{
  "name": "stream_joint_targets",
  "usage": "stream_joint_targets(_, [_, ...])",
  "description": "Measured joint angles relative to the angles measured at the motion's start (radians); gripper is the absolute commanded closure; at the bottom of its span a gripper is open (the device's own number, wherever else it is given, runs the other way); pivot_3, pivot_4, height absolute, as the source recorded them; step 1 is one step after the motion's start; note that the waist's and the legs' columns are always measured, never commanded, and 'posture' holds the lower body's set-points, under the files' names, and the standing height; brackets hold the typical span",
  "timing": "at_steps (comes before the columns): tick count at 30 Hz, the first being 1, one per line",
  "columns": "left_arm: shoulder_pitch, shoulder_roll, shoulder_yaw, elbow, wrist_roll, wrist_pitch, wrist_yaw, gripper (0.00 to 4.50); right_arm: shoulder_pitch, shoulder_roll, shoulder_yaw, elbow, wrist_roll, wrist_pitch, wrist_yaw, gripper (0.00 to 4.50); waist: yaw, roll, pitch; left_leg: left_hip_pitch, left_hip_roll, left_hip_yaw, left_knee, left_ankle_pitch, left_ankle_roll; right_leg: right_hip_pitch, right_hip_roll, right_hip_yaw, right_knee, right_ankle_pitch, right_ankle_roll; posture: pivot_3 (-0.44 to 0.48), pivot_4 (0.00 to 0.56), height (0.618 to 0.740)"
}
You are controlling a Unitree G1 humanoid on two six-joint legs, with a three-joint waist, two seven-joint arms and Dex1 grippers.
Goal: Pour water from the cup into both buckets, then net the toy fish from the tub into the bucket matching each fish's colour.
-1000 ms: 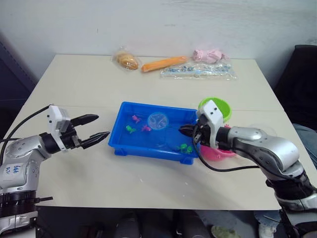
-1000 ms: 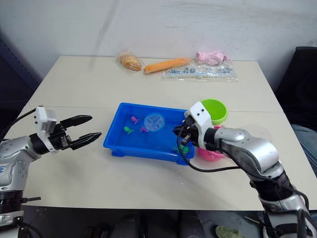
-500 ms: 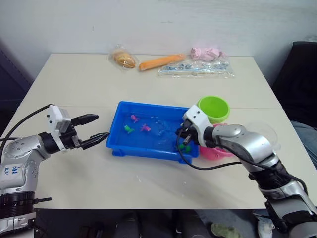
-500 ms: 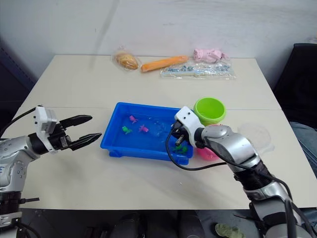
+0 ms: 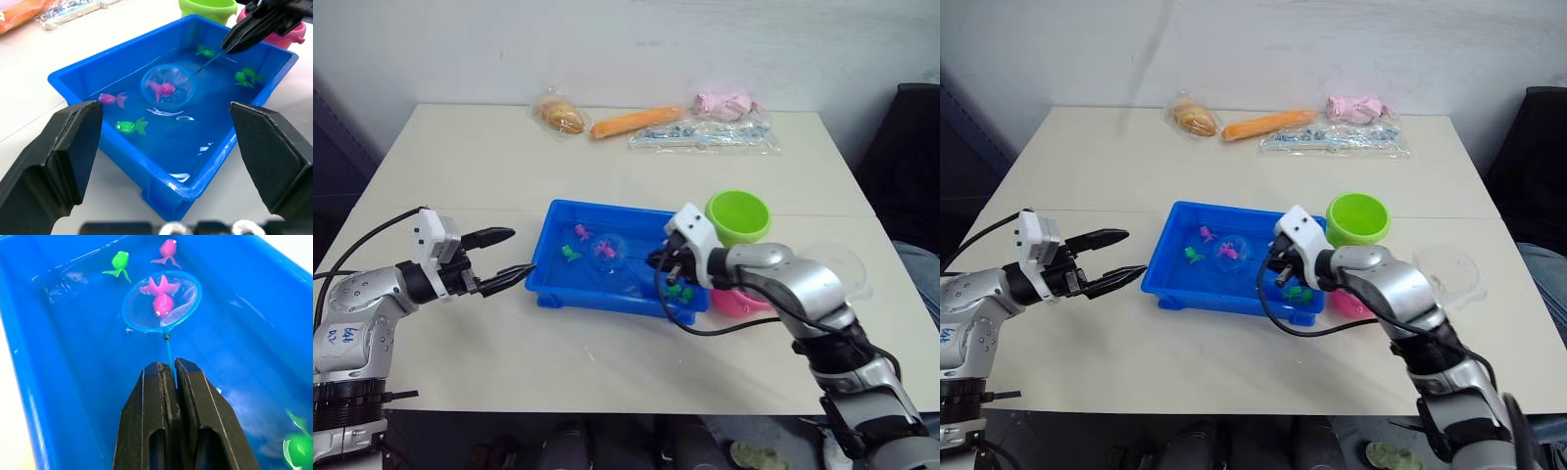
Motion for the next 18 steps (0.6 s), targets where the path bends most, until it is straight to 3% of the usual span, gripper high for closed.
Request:
stream_joint_targets(7, [-0.055, -0.029, -0.060, 0.007, 0.000, 0.000, -0.022, 0.05, 0.108, -0.078, -0.157, -0.183, 0.105, 0.050, 0.033, 4.50, 0.001, 0.000, 0.000, 0.000, -0.001, 0.000, 0.000, 0.000, 0.000, 0.000, 0.000, 0.000, 0.000, 0.000, 0.000, 0.000, 0.150, 0.740])
stream_joint_targets(18, [-0.210, -0.054, -0.213, 0.015, -0.014, 0.022, -0.209, 0.05, 0.529, -0.173, -0.587, -0.472, 0.292, 0.018, 0.079, 4.50, 0.005, 0.000, 0.000, 0.001, -0.008, -0.004, -0.001, 0.000, 0.001, 0.004, 0.001, 0.000, -0.007, 0.001, 0.002, 0.000, 0.150, 0.740])
